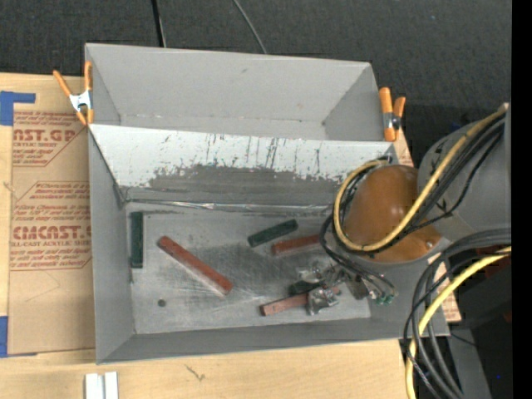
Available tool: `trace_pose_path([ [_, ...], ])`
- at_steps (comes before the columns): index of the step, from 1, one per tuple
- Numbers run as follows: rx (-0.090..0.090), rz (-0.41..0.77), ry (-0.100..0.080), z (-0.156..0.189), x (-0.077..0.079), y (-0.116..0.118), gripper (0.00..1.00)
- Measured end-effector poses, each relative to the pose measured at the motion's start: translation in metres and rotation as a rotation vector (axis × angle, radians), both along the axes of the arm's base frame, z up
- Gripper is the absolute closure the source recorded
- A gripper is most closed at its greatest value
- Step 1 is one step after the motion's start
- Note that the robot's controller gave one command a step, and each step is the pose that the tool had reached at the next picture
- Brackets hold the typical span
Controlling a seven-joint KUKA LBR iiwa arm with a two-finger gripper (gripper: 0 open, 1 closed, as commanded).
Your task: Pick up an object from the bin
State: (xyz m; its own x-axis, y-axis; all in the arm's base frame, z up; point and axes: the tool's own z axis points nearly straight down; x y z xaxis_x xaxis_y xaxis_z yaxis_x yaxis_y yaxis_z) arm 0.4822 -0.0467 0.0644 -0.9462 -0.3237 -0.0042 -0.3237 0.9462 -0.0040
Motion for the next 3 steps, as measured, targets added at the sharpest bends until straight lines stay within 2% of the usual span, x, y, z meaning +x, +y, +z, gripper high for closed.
trace_pose_path([
  [1,0.002,0.002,0.002,0.014,0.000,0.001,1.00],
  [2,0.004,0.004,0.014,0.035,-0.003,0.002,1.00],
  [3,0.003,0.003,0.006,0.070,-0.001,0.002,1.00],
])
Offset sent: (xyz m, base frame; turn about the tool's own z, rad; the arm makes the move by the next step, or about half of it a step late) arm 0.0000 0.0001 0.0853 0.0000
